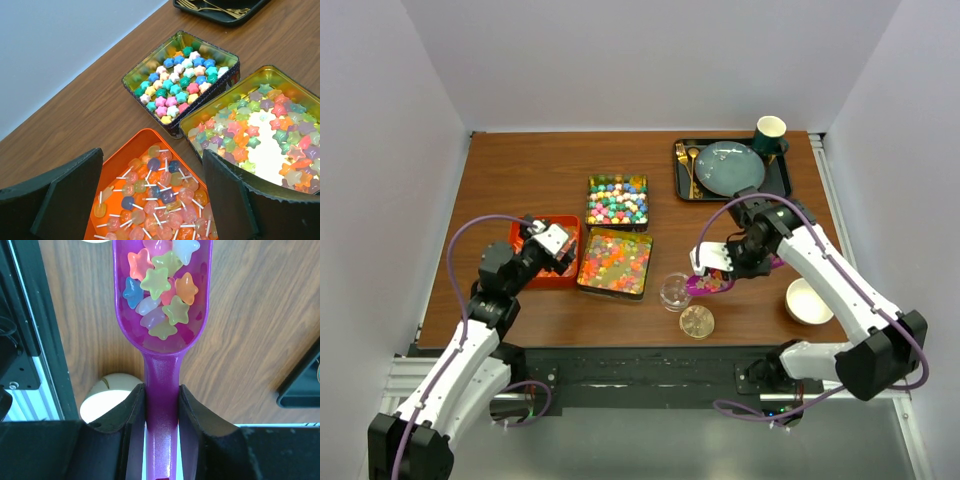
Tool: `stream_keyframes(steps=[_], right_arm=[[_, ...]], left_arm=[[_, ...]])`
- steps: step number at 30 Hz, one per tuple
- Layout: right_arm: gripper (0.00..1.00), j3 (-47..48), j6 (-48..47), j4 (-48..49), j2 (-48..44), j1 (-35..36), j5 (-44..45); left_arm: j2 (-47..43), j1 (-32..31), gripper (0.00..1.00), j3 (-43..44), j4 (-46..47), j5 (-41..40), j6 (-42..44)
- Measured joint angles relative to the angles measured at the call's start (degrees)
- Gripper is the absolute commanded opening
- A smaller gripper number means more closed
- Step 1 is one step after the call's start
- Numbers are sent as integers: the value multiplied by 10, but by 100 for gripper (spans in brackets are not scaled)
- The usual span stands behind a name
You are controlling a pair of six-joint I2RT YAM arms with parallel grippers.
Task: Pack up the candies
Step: Place the fake candies in the packing bottle.
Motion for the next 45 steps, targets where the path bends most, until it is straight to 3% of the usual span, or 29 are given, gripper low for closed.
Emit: stream_keyframes(steps=[11, 34, 45], right_arm=[[0, 18, 38, 3, 65, 25, 42], [0, 61, 62, -1, 84, 113, 132], [0, 76, 64, -1, 88, 140, 173]], left_arm=[[-28, 8, 86, -30, 3, 0, -10], [-45, 12, 87, -43, 4, 7, -14], [39, 12, 84, 2, -10, 70, -47]])
